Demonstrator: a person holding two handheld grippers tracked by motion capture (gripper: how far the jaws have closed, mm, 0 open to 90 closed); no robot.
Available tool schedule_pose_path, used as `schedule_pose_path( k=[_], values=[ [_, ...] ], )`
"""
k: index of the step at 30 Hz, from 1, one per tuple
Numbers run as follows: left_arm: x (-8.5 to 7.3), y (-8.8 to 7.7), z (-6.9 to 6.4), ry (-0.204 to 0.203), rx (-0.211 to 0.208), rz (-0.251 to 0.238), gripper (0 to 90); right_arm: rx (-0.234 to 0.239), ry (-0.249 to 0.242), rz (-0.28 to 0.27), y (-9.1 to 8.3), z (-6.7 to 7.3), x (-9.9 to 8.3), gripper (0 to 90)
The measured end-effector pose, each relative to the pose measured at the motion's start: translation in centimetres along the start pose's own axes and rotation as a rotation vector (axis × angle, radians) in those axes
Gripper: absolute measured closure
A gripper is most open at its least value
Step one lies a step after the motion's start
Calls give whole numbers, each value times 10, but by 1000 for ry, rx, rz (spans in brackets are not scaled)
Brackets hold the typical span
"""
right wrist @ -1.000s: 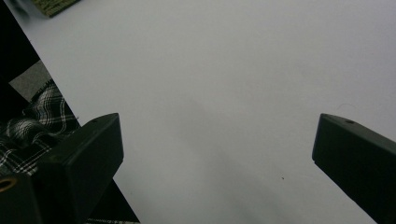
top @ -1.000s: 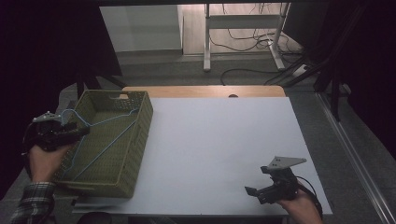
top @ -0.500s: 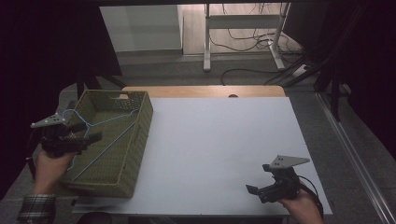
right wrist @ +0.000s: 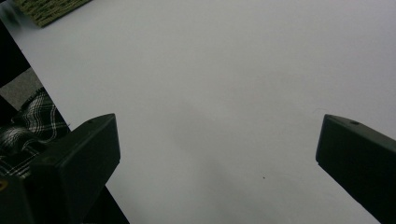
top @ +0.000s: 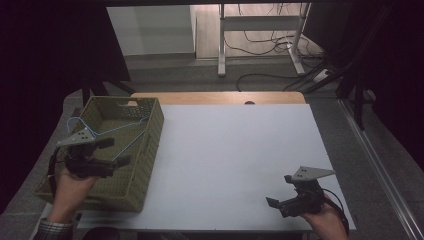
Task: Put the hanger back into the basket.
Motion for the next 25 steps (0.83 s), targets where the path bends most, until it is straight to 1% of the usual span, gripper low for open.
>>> schedule_pose_path(
  k=[4,7,9,11,13,15,17,20,22,25],
  values=[
    [-4,8,-10,9,-11,10,28,-9,5,-2,-1,-1,0,0],
    [-12,15,-19,14,-22,20,15,-19,0,-3,-2,-2,-1,0],
    [-20,22,-26,16,-30,27,7,-30,-3,2,-2,-4,-2,0],
    [-32,29,-32,16,-29,30,0,-45,-10,8,-1,-5,-5,0],
    [-41,34,-35,6,-38,37,0,-62,-10,12,1,-8,-7,0],
    [-49,37,-38,3,-32,45,0,-75,-3,12,2,-10,-9,0],
    [-56,40,-40,-9,-30,59,0,-79,0,15,4,-12,-11,0],
    [-64,45,-39,-11,-15,86,0,-90,3,23,6,-14,-13,0],
    [-66,46,-38,-14,-12,89,0,-87,5,25,7,-15,-13,0],
    [-65,45,-36,-21,-10,79,0,-85,-2,24,8,-15,-14,0]
  ],
)
Point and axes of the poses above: each handheld gripper's, and its own axes: y roughly forward along the jaws, x roughly out of its top, z roughly to its left, the point moved 3 cm from there along y, roughly forward along the jaws, and after that the axes turned 11 degrees about -x, right-handed, at the moved point
